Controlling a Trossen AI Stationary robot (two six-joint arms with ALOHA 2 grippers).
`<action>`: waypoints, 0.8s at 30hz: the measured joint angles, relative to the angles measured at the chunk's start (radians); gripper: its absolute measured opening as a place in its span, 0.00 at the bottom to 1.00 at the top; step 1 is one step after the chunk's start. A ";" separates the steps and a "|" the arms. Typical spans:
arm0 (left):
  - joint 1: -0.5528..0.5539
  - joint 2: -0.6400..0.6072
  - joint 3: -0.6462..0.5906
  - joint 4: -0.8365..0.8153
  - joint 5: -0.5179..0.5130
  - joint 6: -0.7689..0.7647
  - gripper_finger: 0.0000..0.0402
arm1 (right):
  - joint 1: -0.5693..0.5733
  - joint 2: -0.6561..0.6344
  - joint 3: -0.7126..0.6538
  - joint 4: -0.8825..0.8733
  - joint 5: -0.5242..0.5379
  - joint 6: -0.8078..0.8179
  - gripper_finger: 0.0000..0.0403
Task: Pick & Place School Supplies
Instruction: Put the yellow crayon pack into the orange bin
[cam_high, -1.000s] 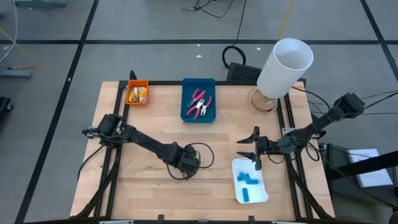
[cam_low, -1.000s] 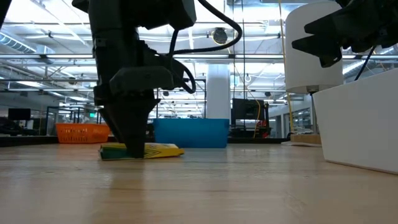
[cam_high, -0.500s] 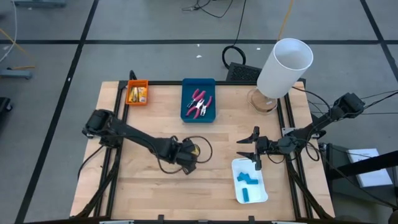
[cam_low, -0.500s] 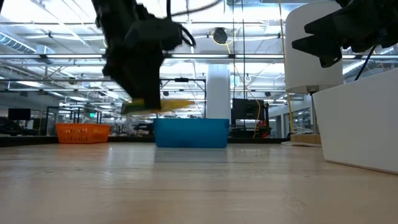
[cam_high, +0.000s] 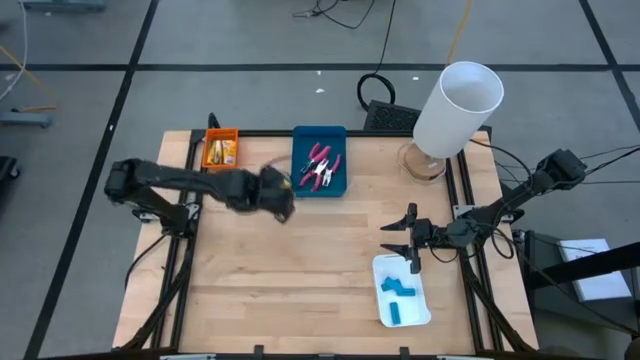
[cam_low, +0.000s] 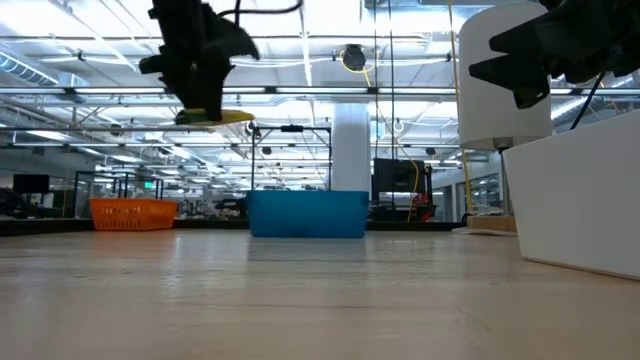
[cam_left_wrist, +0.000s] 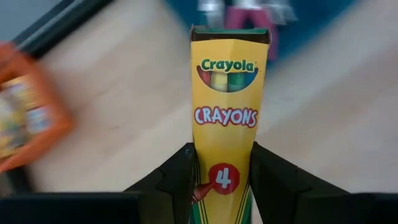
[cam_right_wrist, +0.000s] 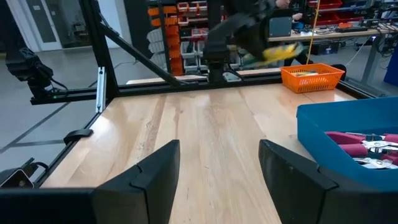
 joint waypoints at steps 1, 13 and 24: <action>0.033 -0.012 0.000 -0.029 0.000 -0.002 0.35 | 0.000 0.000 0.000 0.000 -0.001 0.000 0.52; 0.465 -0.033 -0.047 -0.105 0.043 0.118 0.35 | 0.001 0.000 0.000 0.001 -0.001 0.000 0.52; 0.810 -0.031 -0.252 0.074 0.144 0.218 0.35 | 0.001 0.000 0.000 0.000 -0.002 0.000 0.52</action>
